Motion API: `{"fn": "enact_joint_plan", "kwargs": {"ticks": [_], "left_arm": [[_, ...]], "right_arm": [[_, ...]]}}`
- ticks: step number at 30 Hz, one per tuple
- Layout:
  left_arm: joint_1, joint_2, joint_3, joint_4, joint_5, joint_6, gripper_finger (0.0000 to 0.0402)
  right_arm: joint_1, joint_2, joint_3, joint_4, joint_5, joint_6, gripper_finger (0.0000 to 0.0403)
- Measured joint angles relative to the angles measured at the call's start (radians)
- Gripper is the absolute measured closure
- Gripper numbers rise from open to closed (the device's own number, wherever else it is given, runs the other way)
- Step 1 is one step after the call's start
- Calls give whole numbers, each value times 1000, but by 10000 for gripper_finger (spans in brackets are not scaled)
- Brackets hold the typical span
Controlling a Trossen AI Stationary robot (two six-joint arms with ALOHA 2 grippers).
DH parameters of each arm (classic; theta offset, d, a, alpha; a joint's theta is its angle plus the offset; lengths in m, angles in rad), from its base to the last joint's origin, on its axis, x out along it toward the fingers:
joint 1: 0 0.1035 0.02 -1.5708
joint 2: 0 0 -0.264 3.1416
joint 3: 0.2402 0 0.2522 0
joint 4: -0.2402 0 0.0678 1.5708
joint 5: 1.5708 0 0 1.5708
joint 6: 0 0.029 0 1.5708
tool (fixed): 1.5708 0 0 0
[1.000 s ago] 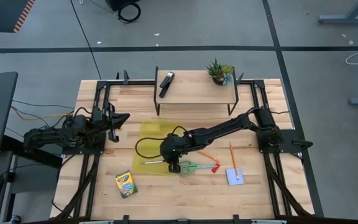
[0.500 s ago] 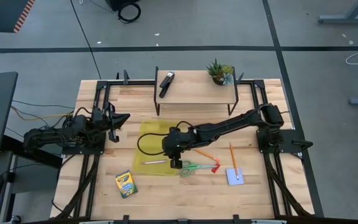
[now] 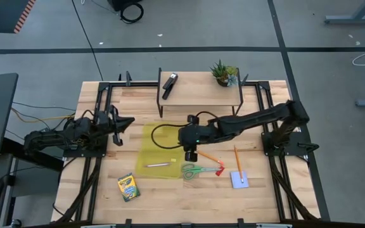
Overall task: Pack school essentials
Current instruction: Put the yellow pencil into the supply box
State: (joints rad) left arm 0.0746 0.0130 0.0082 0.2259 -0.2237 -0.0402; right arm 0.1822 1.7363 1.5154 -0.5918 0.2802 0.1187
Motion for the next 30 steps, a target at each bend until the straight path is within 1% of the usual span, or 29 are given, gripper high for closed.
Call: {"fn": "enact_joint_plan", "kwargs": {"ticks": [6, 10, 13, 16, 23, 26, 30], "left_arm": [[0, 0, 0, -79, 0, 0, 383], [0, 0, 0, -111, 13, 4, 378], [0, 0, 0, -135, 38, 17, 379], [0, 0, 0, -158, 68, 27, 384], [0, 0, 1, -175, 75, 34, 383], [0, 0, 1, -175, 74, 52, 379], [0, 0, 1, -174, 74, 53, 378]], "right_arm": [[45, -56, -1, -110, 104, 32, 262], [75, -97, -72, -115, 152, 65, 262], [79, -143, -172, -80, 166, 109, 262], [78, -207, -298, 9, 168, 149, 262], [67, -356, -588, 189, 168, 268, 262], [68, -375, -672, 225, 158, 331, 262], [91, -362, -738, 229, 132, 419, 262]]}}
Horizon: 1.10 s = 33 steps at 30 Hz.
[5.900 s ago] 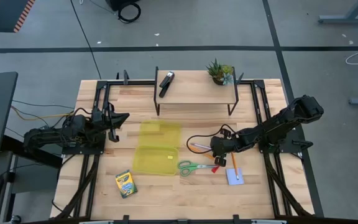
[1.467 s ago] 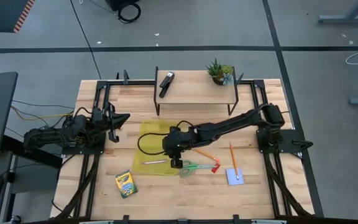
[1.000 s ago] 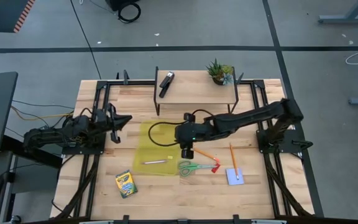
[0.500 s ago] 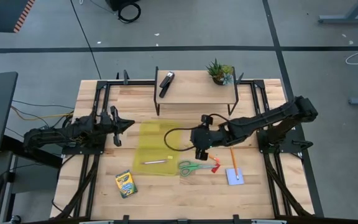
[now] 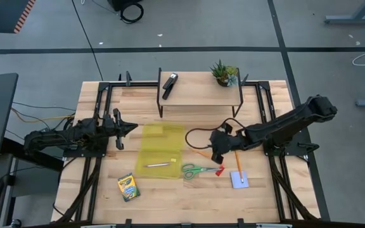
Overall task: Pack school essentials
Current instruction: Put the yellow pencil into the supply box
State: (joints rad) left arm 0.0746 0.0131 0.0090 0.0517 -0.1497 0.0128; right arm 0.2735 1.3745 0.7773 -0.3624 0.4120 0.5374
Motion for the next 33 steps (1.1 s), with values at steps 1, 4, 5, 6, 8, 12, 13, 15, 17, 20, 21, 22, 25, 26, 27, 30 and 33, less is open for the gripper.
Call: {"fn": "enact_joint_plan", "kwargs": {"ticks": [1, 4, 5, 6, 8, 12, 13, 15, 17, 20, 21, 22, 25, 26, 27, 30, 33], "left_arm": [[0, 0, 0, 0, 0, 0, 378], [0, 0, 0, 0, -2, 0, 382], [0, 0, 0, 0, -2, 0, 384], [0, 0, 0, 0, -2, 0, 385], [0, 0, 0, 0, -2, 0, 385], [0, 0, 0, 1, -3, 0, 380], [0, 0, 0, 1, -3, 0, 378], [0, 0, 0, 2, -3, 0, 377], [0, 0, 0, 2, -3, 1, 378], [0, 0, 0, 2, -3, 3, 383], [0, 0, 0, 2, -3, 7, 384], [0, 0, 0, 3, -3, 9, 385], [0, 0, -1, 3, -3, 11, 384], [0, 0, -1, 3, -3, 11, 382], [0, 0, -1, 3, -3, 11, 381], [0, 0, -1, 4, -3, 18, 377], [0, 0, -1, 4, -3, 21, 379]], "right_arm": [[10, 6, -13, 2, -5, 22, 262], [48, 21, -39, 8, -7, 82, 262], [62, 24, -49, 11, -7, 102, 262], [74, 27, -59, 16, -7, 122, 262], [98, 40, -74, 38, 0, 157, 262], [140, 78, -96, 87, 29, 199, 262], [147, 90, -100, 94, 30, 207, 262], [157, 116, -104, 119, 33, 224, 262], [165, 141, -106, 128, 39, 237, 262], [176, 175, -106, 135, 41, 255, 262], [179, 183, -106, 139, 41, 262, 262], [182, 190, -106, 142, 42, 267, 262], [195, 205, -106, 149, 41, 279, 262], [200, 210, -106, 150, 39, 281, 262], [203, 213, -106, 151, 35, 284, 262], [212, 223, -106, 148, 27, 294, 262], [216, 228, -106, 144, 21, 295, 262]]}}
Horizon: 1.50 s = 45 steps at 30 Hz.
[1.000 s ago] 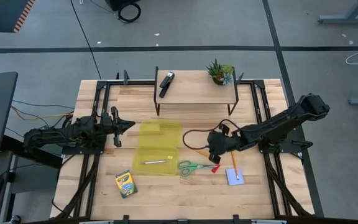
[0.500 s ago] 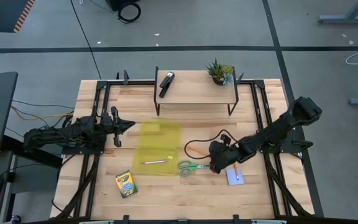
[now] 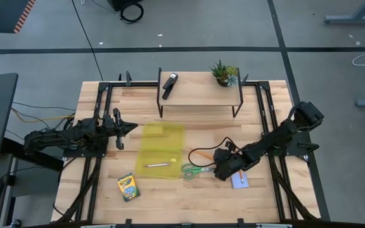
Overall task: Pack school essentials
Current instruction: Put the yellow pencil into the supply box
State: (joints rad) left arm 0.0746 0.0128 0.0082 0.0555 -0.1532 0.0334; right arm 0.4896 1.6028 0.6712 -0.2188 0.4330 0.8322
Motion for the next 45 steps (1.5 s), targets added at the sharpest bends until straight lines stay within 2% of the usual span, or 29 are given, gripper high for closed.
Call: {"fn": "enact_joint_plan", "kwargs": {"ticks": [11, 30, 45], "left_arm": [[0, 0, 0, 0, 0, 5, 378], [0, 0, 0, 1, 0, 6, 378], [0, 0, 0, 1, 0, 6, 377]], "right_arm": [[0, 0, 1, -62, -33, 32, 268], [0, -2, 2, -69, -64, 32, 359], [0, -2, 3, -70, -66, 28, 364]]}}
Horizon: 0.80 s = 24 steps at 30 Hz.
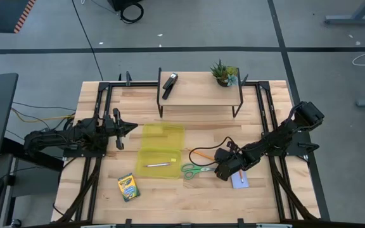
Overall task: Pack school essentials
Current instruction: Put the yellow pencil into the supply box
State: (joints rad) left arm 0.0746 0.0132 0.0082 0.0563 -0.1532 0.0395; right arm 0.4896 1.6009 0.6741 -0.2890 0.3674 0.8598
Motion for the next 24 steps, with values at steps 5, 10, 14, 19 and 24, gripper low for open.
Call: {"fn": "enact_joint_plan", "kwargs": {"ticks": [5, 10, 14, 19, 24], "left_arm": [[0, 0, 0, 0, 0, 0, 384], [0, 0, 0, 0, 0, 0, 381], [0, 0, 0, 0, 0, 0, 376], [0, 0, 0, 2, 0, 2, 378], [0, 0, 0, 3, 0, 3, 383]], "right_arm": [[-1, 2, 20, -22, -15, -34, 365], [-1, 2, 38, -59, -17, -41, 365], [-1, -16, 39, -67, -13, -42, 365], [-3, -78, 39, -93, 12, -41, 365], [-3, -171, 39, -121, 72, -43, 365]]}}
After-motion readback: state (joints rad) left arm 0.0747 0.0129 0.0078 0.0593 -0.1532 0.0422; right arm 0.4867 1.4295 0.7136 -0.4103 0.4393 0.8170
